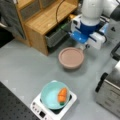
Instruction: Pick up the pan. Place the pan on the table. Pick up the bowl. Place the bowl on the stove.
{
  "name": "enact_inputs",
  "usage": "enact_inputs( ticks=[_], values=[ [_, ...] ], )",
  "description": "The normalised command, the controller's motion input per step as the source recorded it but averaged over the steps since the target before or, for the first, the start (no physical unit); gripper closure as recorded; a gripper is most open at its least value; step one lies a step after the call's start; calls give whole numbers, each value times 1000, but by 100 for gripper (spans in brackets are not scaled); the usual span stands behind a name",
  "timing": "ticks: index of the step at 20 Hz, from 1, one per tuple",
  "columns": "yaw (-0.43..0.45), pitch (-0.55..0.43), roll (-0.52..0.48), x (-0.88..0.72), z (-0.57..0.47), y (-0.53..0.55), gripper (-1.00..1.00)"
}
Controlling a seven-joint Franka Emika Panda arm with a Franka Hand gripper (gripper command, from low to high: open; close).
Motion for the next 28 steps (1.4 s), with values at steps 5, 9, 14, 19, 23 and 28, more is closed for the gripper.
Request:
enact_inputs(
  ticks=[5, 9, 14, 19, 23, 28],
  values=[
    [61, 303, 91, 374, 560, -1, 100],
    [53, 348, 143, 387, 614, -1, 100],
    [37, 335, 172, 435, 672, -15, 100],
    [24, 316, 157, 497, 521, -52, 100],
    [16, 309, 133, 545, 325, -149, 100],
    [61, 300, 73, 608, 309, -277, 100]
  ],
)
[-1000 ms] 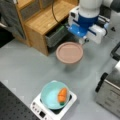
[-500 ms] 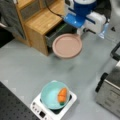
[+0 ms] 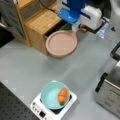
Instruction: Pick up the pan. Place the pan on the table. Pick up the bowl. Place the bowl on the stove.
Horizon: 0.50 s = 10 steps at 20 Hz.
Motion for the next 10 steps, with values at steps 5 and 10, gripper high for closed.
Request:
enact_inputs(
  ticks=[5, 10],
  values=[
    [155, 278, 44, 663, 307, -505, 100],
    [236, 269, 9, 746, 282, -691, 100]
  ],
)
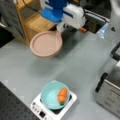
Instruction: Pick up the pan. Place the pan on the table. Pick up the bowl. Place the bowl on the stove.
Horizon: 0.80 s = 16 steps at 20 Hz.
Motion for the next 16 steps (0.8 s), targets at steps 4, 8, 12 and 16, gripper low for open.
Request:
enact_inputs(
  ticks=[4, 8, 12, 16],
  values=[
    [292, 262, -32, 748, 179, -665, 100],
    [262, 246, -78, 730, 88, -564, 100],
    [200, 217, -99, 664, 69, -442, 100],
    [113, 183, -112, 516, 39, -312, 100]
  ],
)
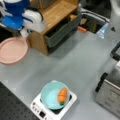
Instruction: Pick up the pan. Place the pan on the table. Pick up the bowl. Place the bowl on the stove.
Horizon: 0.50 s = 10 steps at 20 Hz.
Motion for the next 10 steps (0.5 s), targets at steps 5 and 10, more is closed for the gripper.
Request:
enact_inputs(
  ticks=[5, 10],
  values=[
    [29, 127, -121, 378, -89, -160, 100],
    [-100, 112, -118, 325, -176, -5, 100]
  ],
)
